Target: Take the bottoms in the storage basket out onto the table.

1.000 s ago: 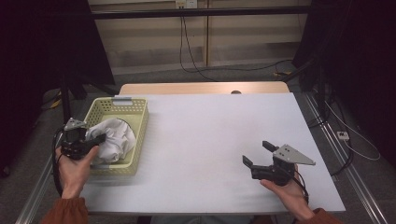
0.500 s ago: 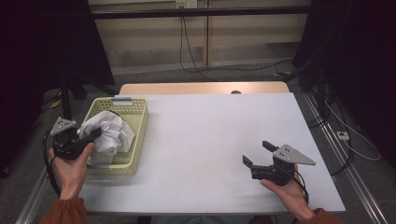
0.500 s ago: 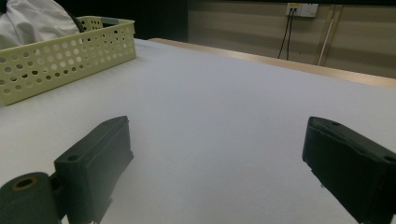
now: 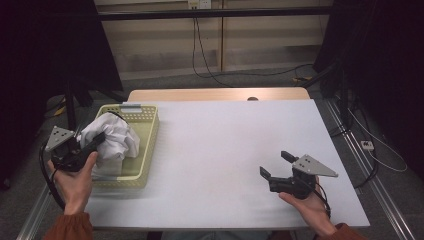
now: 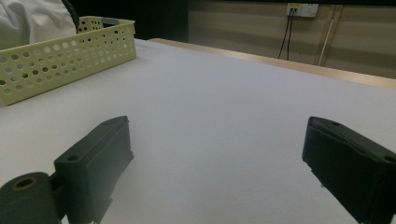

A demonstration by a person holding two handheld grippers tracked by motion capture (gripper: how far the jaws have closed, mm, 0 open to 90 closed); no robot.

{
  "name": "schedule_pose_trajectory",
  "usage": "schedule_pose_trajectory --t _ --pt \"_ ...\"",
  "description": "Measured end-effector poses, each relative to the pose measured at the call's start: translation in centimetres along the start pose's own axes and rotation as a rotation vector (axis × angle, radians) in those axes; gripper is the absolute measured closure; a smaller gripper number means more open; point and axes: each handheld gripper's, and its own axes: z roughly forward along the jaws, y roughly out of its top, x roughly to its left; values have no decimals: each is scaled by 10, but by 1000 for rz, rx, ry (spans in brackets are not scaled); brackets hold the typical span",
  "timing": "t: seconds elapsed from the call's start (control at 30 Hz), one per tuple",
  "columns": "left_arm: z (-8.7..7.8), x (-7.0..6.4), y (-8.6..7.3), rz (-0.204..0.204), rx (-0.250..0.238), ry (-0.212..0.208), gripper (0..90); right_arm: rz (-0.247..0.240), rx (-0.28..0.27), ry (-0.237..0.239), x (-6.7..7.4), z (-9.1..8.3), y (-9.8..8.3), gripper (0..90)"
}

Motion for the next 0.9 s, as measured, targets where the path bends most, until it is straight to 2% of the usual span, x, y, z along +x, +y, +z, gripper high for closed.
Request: schedule_pose_trajectory --t 0.4,0.9 --pt "-7 -10 7 10 -67 -5 798 -1 -2 1 0 0 0 75" --pt "-19 -12 15 6 -134 0 798 -1 -2 0 0 0 0 75"
